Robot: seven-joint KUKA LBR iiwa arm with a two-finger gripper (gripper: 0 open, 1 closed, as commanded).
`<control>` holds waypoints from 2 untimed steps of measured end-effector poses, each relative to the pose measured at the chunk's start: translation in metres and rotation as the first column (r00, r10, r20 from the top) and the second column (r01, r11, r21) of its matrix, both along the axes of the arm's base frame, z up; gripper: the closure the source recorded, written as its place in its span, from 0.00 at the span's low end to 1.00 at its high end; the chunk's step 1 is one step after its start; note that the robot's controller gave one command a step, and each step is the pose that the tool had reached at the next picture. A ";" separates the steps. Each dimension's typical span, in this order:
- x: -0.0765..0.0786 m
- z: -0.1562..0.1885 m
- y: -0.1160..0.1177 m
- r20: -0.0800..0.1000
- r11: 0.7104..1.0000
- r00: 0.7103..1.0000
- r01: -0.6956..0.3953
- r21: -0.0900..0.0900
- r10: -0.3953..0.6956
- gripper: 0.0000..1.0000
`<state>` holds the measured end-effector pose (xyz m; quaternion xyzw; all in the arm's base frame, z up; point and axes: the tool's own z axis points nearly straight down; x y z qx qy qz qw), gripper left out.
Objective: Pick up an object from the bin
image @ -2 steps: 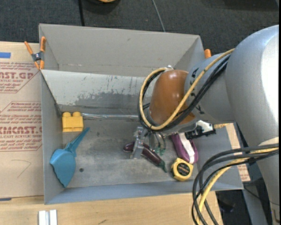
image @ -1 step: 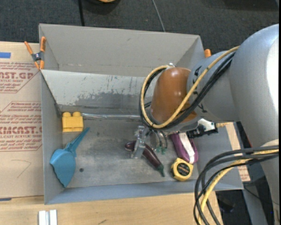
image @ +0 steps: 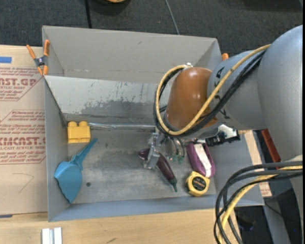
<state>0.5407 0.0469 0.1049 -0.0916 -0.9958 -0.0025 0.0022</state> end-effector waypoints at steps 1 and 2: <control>0.002 0.014 0.000 0.007 1.000 1.000 0.000 0.001 0.000 1.00; 0.002 0.022 0.000 0.007 1.000 1.000 0.000 0.001 0.000 1.00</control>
Offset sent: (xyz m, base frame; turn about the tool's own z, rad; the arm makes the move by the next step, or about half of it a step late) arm 0.0000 0.0000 0.0065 0.0000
